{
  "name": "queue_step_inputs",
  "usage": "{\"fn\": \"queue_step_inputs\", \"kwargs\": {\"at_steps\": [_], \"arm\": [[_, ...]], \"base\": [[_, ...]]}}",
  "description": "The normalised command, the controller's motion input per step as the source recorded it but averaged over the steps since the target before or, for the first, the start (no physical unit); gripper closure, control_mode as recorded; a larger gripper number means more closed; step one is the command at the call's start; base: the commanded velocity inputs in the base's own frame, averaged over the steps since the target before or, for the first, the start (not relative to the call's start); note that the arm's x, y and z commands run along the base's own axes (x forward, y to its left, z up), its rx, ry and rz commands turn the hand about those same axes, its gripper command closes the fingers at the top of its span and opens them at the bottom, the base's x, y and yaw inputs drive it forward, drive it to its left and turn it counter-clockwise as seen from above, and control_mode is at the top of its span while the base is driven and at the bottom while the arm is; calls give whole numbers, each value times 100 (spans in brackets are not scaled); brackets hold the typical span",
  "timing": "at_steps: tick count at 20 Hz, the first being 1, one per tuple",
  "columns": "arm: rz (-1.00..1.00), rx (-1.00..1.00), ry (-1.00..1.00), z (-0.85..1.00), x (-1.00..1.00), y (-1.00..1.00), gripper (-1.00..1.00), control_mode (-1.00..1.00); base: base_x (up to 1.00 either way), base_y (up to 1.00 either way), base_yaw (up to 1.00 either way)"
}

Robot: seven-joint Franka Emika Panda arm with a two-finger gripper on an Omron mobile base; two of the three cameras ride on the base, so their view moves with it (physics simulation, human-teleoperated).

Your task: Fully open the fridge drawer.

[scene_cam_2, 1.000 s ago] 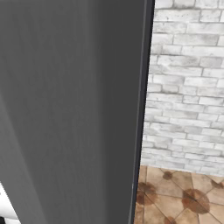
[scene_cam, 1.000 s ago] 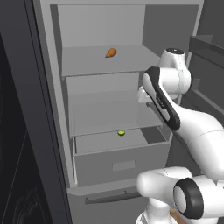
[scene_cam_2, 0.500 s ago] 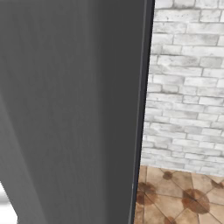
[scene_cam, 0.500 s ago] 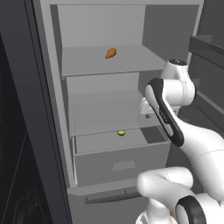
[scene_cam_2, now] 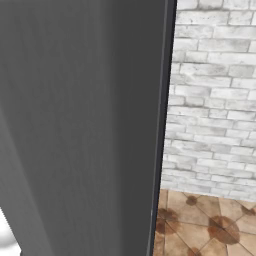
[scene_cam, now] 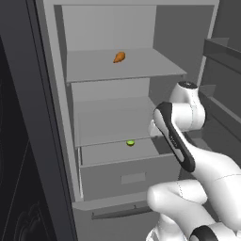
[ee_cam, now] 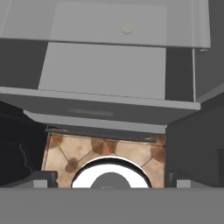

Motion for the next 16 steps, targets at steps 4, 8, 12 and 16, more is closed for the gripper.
{"fn": "queue_step_inputs", "kwargs": {"at_steps": [4, 8, 12, 16], "arm": [[0, 0, 0, -16, 0, 7, -100, 100], [0, 0, 0, 0, 0, 0, -100, 100], [0, 0, 0, 0, 0, 0, -100, 100], [0, 0, 0, 0, 0, 0, -100, 100]], "base": [[-3, 12, 2], [-14, 32, 6], [-24, 35, 7], [-38, 15, 5]]}}
